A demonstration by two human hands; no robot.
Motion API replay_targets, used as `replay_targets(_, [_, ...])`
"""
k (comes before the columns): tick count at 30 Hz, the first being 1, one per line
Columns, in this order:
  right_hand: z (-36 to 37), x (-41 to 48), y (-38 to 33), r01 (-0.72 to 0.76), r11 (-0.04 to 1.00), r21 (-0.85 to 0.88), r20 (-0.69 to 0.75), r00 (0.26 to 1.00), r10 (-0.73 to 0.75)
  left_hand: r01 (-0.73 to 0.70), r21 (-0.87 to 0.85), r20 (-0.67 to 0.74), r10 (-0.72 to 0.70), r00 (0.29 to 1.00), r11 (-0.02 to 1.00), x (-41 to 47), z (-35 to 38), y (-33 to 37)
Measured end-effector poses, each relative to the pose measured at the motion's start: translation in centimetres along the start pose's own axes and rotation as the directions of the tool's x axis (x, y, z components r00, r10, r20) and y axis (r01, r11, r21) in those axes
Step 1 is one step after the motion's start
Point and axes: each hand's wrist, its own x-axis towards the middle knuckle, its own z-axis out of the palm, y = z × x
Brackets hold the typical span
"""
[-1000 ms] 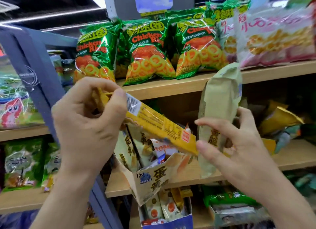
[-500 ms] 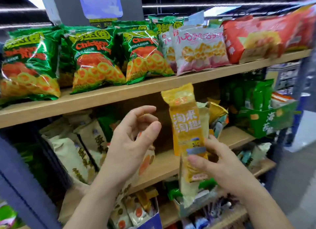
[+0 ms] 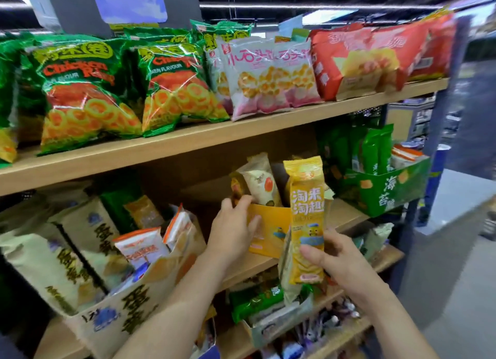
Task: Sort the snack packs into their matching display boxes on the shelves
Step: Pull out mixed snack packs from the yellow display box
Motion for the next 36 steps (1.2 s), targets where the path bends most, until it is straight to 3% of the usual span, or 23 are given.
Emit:
replay_targets(3, [-1.0, 0.9, 0.2, 0.043, 0.995, -0.085, -0.038, 0.998, -0.046, 0.03, 0.048, -0.067, -0.027, 0.997, 0.998, 0.5, 0.6, 1.0])
replay_targets(8, [-3.3, 1.7, 0.9, 0.055, 0.995, -0.08, -0.169, 0.983, -0.068, 0.075, 0.12, -0.151, -0.057, 0.987, 0.99, 0.7, 2.2, 4.3])
replay_targets(16, [-3.3, 1.5, 0.6, 0.065, 0.997, -0.043, 0.119, 0.991, -0.06, -0.074, -0.321, -0.285, -0.022, 0.958, 0.944, -2.9, 0.0, 4.8])
replay_targets(19, [-1.8, 1.6, 0.1, 0.037, 0.996, 0.086, 0.162, 0.985, -0.05, -0.077, -0.194, -0.359, 0.002, 0.933, 0.978, -5.4, -2.6, 3.4])
replay_targets(22, [0.2, 1.8, -0.6, 0.052, 0.984, 0.172, 0.19, 0.978, -0.085, 0.063, 0.117, -0.427, -0.006, 0.904, 0.991, -7.8, -4.9, 0.8])
replay_targets(26, [2.9, 1.8, -0.9, 0.125, 0.988, 0.091, 0.203, 0.969, -0.142, 0.32, 0.429, -0.431, -0.12, 0.894, 0.845, -10.2, -6.9, -3.2])
replay_targets(29, [4.9, 1.5, -0.8, 0.141, 0.987, 0.074, 0.253, 0.955, -0.155, 0.417, 0.402, -0.264, -0.333, 0.905, 0.815, -10.7, -7.5, -4.1])
replay_targets(32, [6.8, 1.3, -0.8, 0.148, 0.989, 0.022, 0.3, 0.942, -0.148, 0.406, 0.311, -0.163, -0.372, 0.914, 0.859, -10.7, -7.5, -4.3])
replay_targets(34, [7.6, 1.3, -0.7, 0.133, 0.991, 0.026, 0.326, 0.936, -0.135, 0.354, 0.251, -0.259, -0.29, 0.921, 0.901, -10.9, -7.8, -4.5])
replay_targets(36, [8.3, 1.3, -0.5, 0.122, 0.992, 0.046, 0.329, 0.935, -0.13, 0.276, 0.167, -0.451, -0.175, 0.875, 0.946, -10.6, -8.6, -5.2])
